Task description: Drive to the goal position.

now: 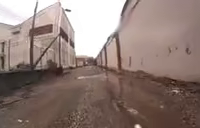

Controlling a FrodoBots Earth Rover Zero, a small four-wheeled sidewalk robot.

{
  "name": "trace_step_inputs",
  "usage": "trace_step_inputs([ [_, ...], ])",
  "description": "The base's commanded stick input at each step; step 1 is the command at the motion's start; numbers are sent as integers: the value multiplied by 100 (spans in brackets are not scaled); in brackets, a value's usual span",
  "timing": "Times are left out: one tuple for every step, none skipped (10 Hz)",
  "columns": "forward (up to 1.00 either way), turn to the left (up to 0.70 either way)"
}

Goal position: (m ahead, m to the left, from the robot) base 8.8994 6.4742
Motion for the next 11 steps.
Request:
trace_step_inputs([
  [70,12],
  [70,12],
  [70,12],
  [70,12],
  [70,12],
  [70,12],
  [70,12],
  [70,12],
  [70,12],
  [70,12],
  [70,12],
])
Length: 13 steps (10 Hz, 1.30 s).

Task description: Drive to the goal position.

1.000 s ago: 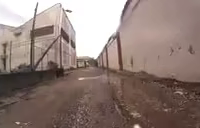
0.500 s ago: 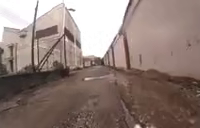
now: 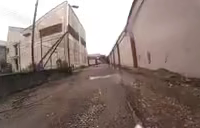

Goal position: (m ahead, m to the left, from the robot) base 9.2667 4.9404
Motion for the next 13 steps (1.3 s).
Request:
trace_step_inputs([
  [70,12],
  [70,12],
  [70,12],
  [70,12],
  [70,12],
  [70,12],
  [70,12],
  [70,12],
  [70,12],
  [70,12],
  [70,12],
  [70,12],
  [70,12],
])
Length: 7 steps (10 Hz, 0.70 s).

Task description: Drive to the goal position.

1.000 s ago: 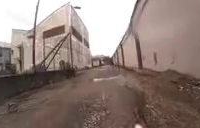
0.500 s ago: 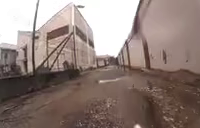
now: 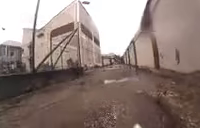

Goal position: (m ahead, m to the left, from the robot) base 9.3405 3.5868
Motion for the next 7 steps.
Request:
trace_step_inputs([
  [70,12],
  [70,7],
  [70,-18],
  [70,-23],
  [70,-23],
  [70,-23],
  [70,-23],
])
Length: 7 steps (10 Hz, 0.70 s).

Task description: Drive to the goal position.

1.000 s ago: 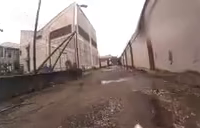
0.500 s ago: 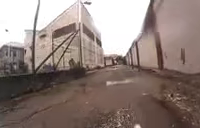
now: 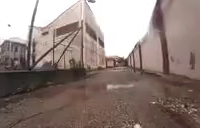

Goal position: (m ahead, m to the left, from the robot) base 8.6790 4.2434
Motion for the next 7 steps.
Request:
trace_step_inputs([
  [70,-23],
  [70,-23],
  [70,-23],
  [70,-23],
  [70,-23],
  [70,-23],
  [70,-23],
])
